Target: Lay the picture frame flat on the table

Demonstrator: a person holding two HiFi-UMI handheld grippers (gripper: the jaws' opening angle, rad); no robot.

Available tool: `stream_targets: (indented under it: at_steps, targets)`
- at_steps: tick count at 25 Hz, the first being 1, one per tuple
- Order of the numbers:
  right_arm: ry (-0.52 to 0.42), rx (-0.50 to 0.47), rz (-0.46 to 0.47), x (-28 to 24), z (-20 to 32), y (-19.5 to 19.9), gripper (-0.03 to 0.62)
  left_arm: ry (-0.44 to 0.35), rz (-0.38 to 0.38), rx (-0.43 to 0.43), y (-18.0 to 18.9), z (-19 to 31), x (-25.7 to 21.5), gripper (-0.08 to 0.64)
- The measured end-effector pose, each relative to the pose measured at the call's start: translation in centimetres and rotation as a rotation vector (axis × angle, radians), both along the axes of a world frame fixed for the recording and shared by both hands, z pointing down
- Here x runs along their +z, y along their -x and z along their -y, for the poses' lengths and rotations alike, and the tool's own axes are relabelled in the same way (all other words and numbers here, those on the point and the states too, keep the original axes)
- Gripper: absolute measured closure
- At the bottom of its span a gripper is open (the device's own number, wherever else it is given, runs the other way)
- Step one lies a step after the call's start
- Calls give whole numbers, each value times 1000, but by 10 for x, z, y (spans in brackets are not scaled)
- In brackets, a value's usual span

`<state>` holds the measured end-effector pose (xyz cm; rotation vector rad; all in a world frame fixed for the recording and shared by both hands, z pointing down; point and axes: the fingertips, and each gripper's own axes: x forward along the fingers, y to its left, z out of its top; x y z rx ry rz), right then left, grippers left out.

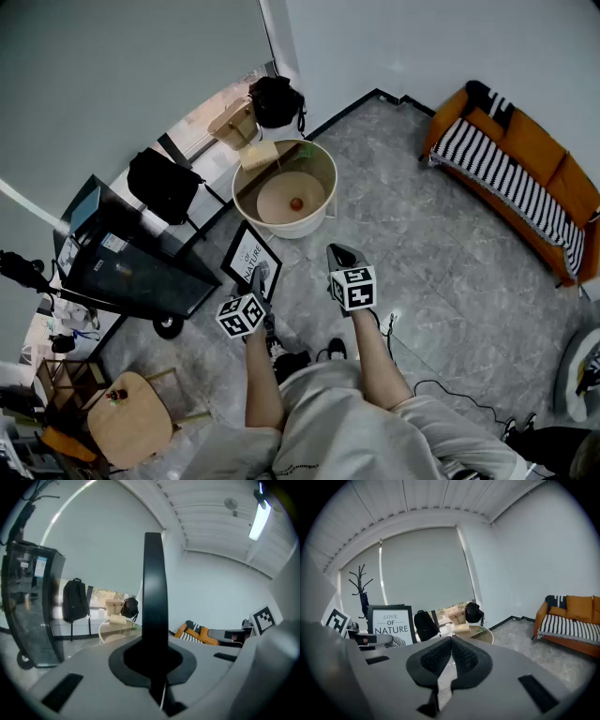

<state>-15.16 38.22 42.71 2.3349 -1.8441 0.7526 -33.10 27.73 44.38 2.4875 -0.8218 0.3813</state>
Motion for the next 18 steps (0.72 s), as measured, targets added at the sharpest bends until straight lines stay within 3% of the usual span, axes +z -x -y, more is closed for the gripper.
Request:
stream_targets:
  at_steps: [5,9,13,18]
  targets:
    - [-26,-13,-5,3,18,-7,560,-84,-38,-4,-16,25,-28,532]
    - [-24,-10,17,12,24,-9,560,-92,-20,15,-26,30,-27,534]
    - [-114,-2,95,8,46,-27,560,-97,-21,34,-49,47,-23,532]
    - [-134,-15,121,13,77,-42,560,-62,-4,71,-72,81,-1,532]
